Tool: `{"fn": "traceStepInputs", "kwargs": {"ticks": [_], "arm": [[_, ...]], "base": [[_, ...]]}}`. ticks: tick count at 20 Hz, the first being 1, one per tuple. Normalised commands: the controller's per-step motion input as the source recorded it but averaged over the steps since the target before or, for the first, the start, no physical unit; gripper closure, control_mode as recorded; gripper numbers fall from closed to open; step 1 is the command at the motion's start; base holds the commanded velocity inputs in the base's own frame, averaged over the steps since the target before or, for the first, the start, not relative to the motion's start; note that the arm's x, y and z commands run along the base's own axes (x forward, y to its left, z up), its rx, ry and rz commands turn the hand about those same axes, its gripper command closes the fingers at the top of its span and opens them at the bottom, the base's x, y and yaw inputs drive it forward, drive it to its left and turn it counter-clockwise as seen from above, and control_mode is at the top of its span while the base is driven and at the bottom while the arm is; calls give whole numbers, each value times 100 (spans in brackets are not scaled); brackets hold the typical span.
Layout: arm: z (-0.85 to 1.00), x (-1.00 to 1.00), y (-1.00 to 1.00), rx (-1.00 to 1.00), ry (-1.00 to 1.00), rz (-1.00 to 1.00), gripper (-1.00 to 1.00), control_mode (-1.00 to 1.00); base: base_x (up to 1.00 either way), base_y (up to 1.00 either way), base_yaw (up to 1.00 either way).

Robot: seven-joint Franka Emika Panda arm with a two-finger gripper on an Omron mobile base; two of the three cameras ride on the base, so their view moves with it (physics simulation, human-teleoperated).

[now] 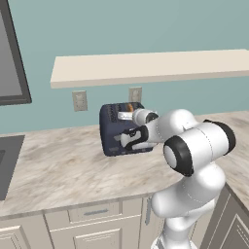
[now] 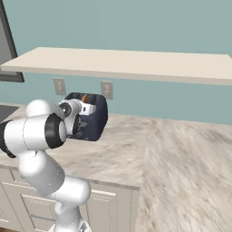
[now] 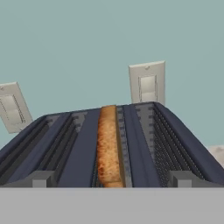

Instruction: Start the toaster. Once the lever pops up, take the bread to the plate on the dining counter.

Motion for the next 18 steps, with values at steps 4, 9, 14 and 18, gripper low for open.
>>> {"fn": "traceStepInputs", "kwargs": {"ticks": [4, 9, 14, 18], "arm": [[0, 0, 2, 0, 1, 0, -100, -100], [0, 0, 8, -1, 10, 0, -100, -100], [0, 0, 3, -1, 10, 0, -100, -100], [0, 1, 2, -1, 9, 0, -100, -100]], "base": [[0, 0, 0], [0, 0, 0], [0, 0, 0], [0, 0, 0]]}}
